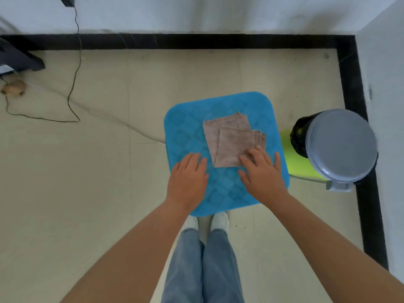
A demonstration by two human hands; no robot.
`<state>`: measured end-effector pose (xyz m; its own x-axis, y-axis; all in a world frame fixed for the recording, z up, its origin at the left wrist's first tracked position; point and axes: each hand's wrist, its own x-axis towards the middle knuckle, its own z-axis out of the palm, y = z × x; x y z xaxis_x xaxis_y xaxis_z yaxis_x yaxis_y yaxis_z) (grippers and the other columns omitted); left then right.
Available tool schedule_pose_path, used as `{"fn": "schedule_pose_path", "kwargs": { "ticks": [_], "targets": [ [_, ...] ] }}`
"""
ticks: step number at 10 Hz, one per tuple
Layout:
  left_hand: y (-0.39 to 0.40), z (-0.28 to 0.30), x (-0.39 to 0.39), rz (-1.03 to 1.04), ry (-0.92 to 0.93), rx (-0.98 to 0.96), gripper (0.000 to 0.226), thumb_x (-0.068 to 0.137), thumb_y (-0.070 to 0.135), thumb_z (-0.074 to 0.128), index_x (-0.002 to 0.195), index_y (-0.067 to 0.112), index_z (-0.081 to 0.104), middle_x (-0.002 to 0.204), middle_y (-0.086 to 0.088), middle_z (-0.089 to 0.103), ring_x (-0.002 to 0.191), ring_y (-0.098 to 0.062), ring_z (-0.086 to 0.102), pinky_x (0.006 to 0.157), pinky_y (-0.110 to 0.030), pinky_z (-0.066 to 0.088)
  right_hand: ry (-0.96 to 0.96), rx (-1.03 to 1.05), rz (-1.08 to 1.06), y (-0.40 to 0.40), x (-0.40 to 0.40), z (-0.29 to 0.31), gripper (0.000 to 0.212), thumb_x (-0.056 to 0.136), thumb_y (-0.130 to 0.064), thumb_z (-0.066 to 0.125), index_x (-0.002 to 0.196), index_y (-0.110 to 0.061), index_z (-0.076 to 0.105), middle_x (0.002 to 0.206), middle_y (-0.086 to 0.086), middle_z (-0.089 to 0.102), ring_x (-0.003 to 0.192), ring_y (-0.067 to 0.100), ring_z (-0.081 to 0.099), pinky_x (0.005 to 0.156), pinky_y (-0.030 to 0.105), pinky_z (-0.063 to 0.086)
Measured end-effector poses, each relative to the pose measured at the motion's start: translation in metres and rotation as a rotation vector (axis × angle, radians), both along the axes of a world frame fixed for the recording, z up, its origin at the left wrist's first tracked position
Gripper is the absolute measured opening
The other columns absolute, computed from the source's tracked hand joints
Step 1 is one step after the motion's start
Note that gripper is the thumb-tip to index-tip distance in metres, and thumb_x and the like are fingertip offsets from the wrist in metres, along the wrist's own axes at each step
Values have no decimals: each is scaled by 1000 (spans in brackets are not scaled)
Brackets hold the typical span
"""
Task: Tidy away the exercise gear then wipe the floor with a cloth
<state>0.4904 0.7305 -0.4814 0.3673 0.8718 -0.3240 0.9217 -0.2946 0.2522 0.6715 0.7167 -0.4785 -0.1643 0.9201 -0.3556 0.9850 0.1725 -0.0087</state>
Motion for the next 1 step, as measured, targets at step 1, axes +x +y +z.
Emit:
{"fn": "schedule_pose_path", "kwargs": {
  "ticks": [1],
  "targets": [
    [5, -7, -2, 29, 48, 59, 52, 78, 27, 37, 106, -4, 68, 111, -21, 69, 103, -35, 67, 78, -45, 57, 352, 155, -158, 18, 11, 24, 39, 79, -26, 45, 88, 1, 72, 92, 17, 72, 98, 33, 67, 87, 51, 49]
  ]
}}
